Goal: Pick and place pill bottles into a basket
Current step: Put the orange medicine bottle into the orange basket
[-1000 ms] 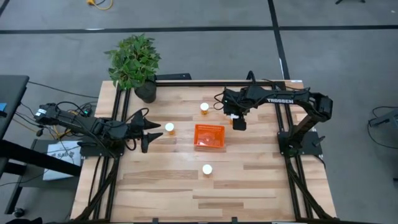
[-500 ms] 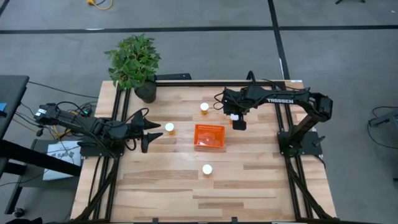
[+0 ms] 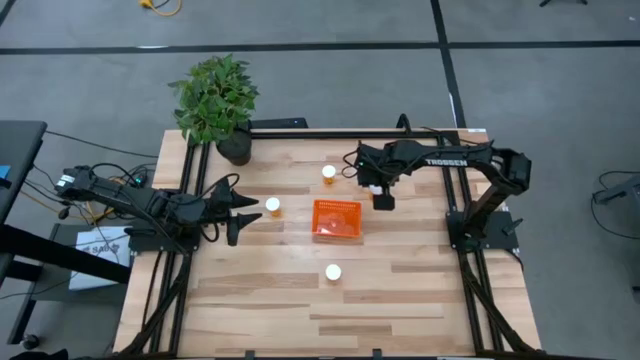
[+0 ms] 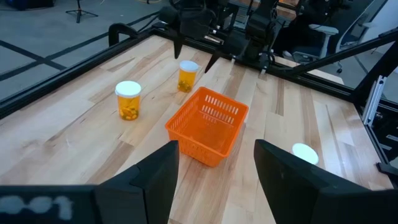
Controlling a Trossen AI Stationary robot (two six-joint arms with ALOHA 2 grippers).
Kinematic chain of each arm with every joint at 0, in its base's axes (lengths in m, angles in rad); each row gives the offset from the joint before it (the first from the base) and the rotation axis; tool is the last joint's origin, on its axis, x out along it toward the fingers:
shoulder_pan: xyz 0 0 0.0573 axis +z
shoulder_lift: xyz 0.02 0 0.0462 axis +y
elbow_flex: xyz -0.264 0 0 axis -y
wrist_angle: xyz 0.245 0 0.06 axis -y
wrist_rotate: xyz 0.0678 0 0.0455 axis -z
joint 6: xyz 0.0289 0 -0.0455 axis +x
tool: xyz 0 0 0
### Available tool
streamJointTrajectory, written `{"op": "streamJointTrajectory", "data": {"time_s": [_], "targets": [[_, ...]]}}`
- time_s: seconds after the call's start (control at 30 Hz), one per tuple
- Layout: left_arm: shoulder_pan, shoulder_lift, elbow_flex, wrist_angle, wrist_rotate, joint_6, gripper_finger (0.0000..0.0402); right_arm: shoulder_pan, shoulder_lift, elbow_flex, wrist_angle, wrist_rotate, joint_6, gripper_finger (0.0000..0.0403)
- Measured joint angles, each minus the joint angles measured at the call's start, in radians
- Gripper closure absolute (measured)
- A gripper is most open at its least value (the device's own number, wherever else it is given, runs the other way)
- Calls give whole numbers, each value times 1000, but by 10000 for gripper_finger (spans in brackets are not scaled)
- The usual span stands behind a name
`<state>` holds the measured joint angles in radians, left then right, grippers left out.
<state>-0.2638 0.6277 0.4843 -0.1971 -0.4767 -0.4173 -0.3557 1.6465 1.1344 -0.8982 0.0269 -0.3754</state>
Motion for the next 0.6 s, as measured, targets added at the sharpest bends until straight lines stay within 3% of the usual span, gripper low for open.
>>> {"op": "streamJointTrajectory", "data": {"time_s": [0.6], "targets": [[0,0,0,0,0,-6,202,-7,11,-1,-13,-2,-27,48]]}}
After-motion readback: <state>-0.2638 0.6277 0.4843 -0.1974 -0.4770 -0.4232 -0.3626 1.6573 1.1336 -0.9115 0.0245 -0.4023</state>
